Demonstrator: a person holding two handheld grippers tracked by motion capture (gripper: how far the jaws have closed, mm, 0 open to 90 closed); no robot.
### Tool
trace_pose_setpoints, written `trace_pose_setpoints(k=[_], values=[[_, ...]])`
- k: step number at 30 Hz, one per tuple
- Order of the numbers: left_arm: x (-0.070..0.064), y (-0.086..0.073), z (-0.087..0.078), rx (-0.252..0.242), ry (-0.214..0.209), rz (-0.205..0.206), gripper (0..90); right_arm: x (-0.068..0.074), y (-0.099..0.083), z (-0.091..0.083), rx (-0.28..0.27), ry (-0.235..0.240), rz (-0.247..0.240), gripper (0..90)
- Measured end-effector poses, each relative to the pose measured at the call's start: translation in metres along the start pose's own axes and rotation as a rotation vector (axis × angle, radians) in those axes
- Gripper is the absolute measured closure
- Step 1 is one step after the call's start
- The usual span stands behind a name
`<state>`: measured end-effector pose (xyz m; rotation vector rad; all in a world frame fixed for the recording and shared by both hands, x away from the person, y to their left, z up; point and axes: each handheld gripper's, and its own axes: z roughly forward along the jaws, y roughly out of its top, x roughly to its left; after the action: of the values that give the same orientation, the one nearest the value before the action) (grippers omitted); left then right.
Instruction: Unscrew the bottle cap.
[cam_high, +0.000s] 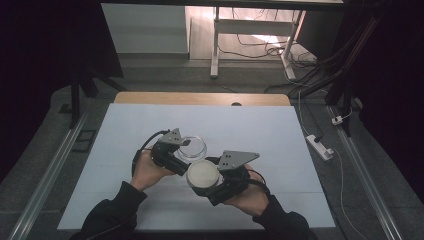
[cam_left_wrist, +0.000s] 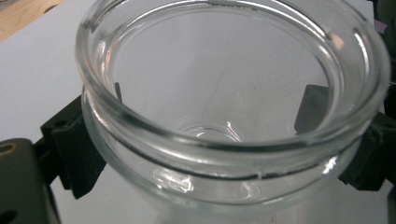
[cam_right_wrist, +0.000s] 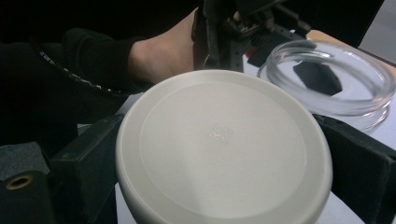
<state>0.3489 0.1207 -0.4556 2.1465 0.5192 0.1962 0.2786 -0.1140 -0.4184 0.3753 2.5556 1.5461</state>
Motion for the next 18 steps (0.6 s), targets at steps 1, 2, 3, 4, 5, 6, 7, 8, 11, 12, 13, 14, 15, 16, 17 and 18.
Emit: trace_pose_setpoints(k=[1,2,3,4,5,6,7,8,11,12,13,14,15,16,17,18], values=[[0.0,0.001,0.0,0.001,0.0,0.002,7.5,0.001,-0.001,0.0,0.005,-0.002,-0.001,7.0],[0.0,0.001,0.0,0.001,0.0,0.002,7.5,0.001,-0.003,0.001,0.003,-0.002,0.0,7.0],[0.001,0.002,0.001,0.002,0.0,0.004,7.5,0.002,-0.004,0.001,0.006,-0.002,-0.001,7.0],[0.001,0.002,0.001,-0.001,0.001,0.003,7.5,0.002,-0.006,0.001,0.006,-0.002,0.0,7.0],[0.002,0.004,0.002,0.001,0.003,0.006,7.5,0.003,-0.006,0.001,0.007,-0.003,0.001,7.0],[0.002,0.004,0.002,0.001,0.003,0.006,7.5,0.003,-0.008,0.001,0.009,-0.003,-0.002,7.0],[0.003,0.005,0.003,-0.002,0.003,0.005,7.5,0.004,-0.009,0.001,0.01,-0.003,0.001,7.0],[0.003,0.005,0.003,-0.002,0.003,0.005,7.5,0.004,-0.01,0.001,0.01,0.0,0.002,7.0],[0.005,0.006,0.005,-0.004,0.006,0.003,7.5,0.005,-0.013,0.001,0.013,0.001,0.004,7.0],[0.006,0.007,0.006,-0.003,0.005,0.003,7.5,0.006,-0.016,0.002,0.016,0.001,0.004,7.0],[0.006,0.007,0.006,-0.003,0.005,0.003,7.5,0.006,-0.017,0.002,0.019,0.001,0.008,7.0],[0.007,0.007,0.007,0.0,0.007,0.005,7.5,0.007,-0.019,0.002,0.021,0.003,0.007,7.0],[0.008,0.008,0.008,0.001,0.008,0.004,7.5,0.007,-0.021,0.003,0.025,0.003,0.008,7.0],[0.01,0.008,0.009,0.003,0.011,0.003,7.5,0.007,-0.022,0.003,0.027,0.003,0.007,7.0],[0.01,0.008,0.009,0.003,0.011,0.003,7.5,0.008,-0.024,0.004,0.03,0.001,0.007,7.0],[0.01,0.008,0.01,0.0,0.012,-0.003,7.5,0.008,-0.026,0.004,0.03,0.004,0.006,7.0]])
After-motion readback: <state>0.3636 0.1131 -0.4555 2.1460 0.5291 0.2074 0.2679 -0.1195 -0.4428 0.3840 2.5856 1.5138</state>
